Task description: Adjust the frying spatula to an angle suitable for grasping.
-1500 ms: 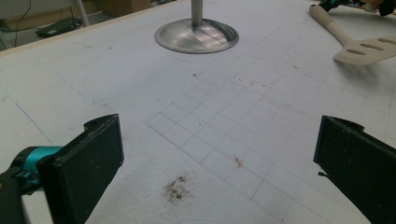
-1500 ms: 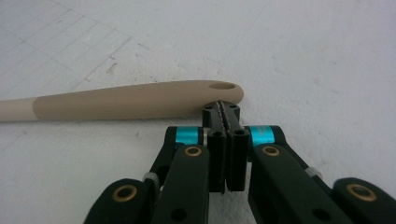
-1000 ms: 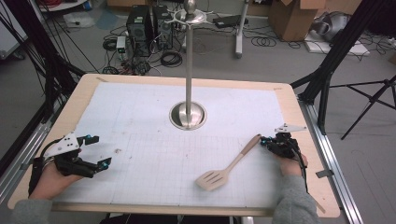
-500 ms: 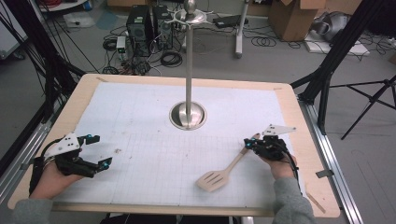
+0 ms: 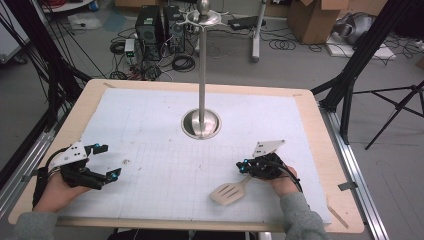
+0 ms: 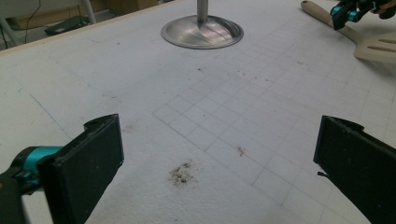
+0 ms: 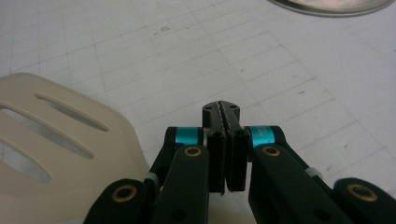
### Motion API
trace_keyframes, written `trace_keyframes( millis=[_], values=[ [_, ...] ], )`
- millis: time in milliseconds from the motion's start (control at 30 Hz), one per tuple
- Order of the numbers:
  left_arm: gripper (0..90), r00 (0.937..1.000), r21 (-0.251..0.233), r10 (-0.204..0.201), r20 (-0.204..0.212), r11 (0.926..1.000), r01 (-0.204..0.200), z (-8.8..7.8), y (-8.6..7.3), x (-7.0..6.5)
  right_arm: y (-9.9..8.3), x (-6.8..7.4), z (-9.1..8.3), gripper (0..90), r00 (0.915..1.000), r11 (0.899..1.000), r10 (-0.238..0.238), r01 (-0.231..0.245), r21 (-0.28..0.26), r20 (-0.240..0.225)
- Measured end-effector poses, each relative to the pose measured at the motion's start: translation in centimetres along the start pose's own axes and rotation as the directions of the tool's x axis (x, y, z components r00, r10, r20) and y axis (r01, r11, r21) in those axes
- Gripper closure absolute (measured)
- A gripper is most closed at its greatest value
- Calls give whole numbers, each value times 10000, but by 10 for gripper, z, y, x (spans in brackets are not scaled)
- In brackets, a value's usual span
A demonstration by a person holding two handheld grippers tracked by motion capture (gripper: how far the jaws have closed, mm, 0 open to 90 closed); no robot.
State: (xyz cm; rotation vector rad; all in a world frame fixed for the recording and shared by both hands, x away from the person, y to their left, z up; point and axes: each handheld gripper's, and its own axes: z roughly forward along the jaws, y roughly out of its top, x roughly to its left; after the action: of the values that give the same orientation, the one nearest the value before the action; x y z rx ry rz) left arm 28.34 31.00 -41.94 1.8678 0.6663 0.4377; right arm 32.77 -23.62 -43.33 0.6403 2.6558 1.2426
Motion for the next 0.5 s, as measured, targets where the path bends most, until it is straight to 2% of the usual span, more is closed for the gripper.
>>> trace_keyframes(
  millis=[167, 300, 500],
  values=[
    [20, 10000, -24, 5, 48, 10000, -5, 2, 1, 0, -1, 3, 8, 897, 9998, 9974, -177, 176, 700, 19],
    [20, 9999, -34, 19, 121, 10000, -19, 5, 2, 1, -2, 5, 7, 897, 9998, 9972, -139, 128, 732, 148],
    [20, 9996, -86, 10, 293, 10000, -8, 11, 5, 3, -9, 11, 0, 898, 9991, 9964, 285, -310, 794, 323]
  ],
)
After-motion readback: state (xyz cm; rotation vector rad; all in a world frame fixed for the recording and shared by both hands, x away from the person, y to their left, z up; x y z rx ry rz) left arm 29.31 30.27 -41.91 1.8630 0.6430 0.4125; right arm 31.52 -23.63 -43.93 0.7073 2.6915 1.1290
